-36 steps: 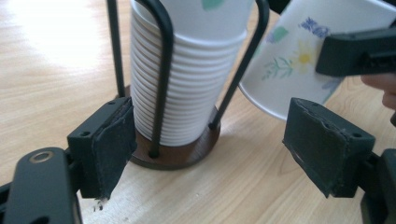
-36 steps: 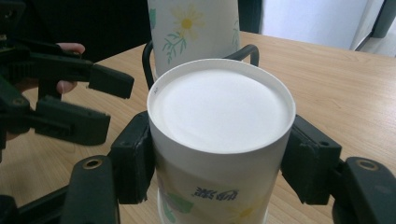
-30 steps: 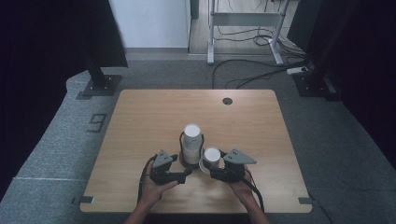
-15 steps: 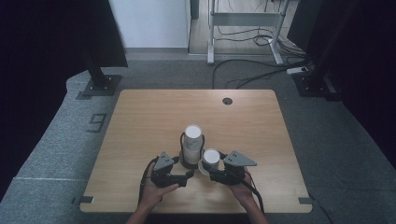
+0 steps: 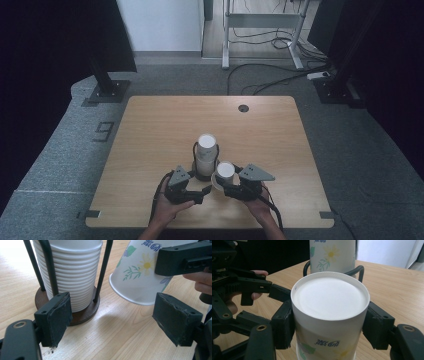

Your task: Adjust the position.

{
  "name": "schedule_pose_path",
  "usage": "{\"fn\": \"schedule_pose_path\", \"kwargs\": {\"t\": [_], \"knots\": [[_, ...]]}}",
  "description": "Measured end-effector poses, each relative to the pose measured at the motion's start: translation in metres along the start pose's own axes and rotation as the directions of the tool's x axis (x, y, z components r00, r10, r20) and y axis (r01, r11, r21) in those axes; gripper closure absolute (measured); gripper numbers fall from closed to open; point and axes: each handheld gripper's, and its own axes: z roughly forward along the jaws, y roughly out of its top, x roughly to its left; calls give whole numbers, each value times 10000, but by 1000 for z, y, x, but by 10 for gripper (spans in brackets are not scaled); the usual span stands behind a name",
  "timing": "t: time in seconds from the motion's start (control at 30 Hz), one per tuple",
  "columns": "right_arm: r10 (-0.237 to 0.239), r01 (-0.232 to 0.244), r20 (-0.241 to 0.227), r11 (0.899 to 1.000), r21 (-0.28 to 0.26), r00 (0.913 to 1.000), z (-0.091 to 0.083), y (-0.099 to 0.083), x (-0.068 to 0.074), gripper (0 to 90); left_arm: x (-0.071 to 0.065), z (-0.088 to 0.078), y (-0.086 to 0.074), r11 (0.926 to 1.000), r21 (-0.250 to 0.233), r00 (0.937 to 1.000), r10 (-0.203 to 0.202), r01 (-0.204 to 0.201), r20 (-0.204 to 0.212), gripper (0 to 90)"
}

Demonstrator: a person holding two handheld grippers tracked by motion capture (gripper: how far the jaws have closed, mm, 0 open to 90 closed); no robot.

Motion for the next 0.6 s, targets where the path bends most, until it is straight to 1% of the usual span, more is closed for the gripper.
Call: {"fn": "schedule_pose_path", "kwargs": {"t": [0.43,0.47,0.6], "knots": [[-92,93,-207,10000,28,9997,2,0,8,330,-11,6,-3,9996,211,9998,160,-163,145,147],[-111,112,-226,9999,25,9997,2,0,9,330,-13,8,-4,9993,304,9996,227,-231,158,146],[-152,154,-282,9999,50,9995,3,-1,12,330,-16,11,-5,9987,410,9994,308,-313,143,144]]}}
